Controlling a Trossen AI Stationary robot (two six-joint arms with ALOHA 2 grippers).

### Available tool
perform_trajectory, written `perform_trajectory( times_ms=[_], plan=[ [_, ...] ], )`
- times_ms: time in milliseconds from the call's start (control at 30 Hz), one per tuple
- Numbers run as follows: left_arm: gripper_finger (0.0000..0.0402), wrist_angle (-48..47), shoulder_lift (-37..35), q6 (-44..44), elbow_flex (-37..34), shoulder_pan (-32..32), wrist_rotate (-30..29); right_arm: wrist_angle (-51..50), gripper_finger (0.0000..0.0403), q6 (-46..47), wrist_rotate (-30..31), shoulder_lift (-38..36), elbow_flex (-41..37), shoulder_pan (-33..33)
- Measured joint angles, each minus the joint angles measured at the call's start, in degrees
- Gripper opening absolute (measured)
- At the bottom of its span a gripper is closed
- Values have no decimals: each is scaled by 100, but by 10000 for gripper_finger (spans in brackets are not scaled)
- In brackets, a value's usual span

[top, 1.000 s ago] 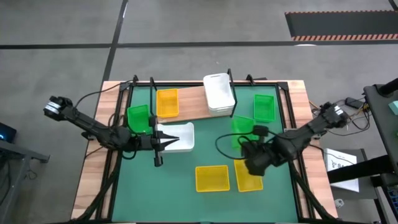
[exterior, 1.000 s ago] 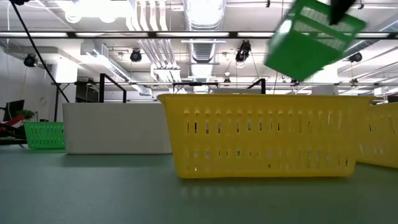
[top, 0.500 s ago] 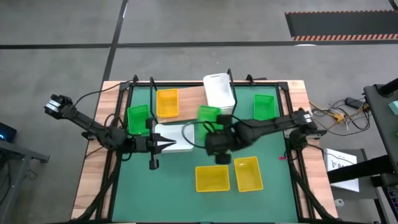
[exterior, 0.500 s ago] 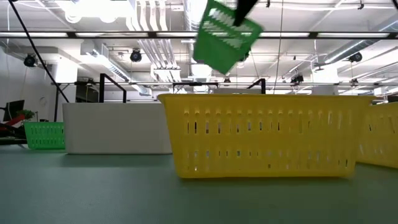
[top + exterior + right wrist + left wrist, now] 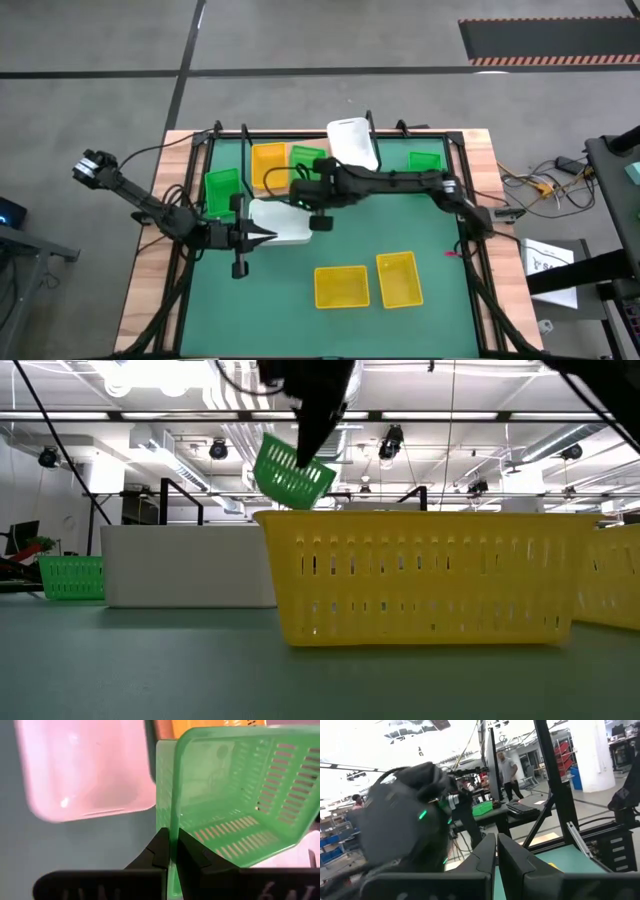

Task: Stack baskets on shelf by color
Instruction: Put the bottom right green bin on the shelf

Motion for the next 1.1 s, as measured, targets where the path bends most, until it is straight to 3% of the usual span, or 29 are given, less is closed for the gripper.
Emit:
perform_trajectory(
  times_ms=[300, 667, 800, 1100],
  plan=[
    [1, -2, -2, 1, -2, -35, -2, 94, 9, -340, -2, 604, 268, -586],
    [1, -4, -2, 1, -15, -31, 0, 291, 10, -665, -200, 650, 71, -1043],
    [1, -4, -8, 3, -15, -28, -1, 382, 23, -709, -726, 785, 61, -1110],
    [1, -4, -9, 3, -20, -28, 1, 423, 72, -685, -759, 934, 52, -1120]
  ],
)
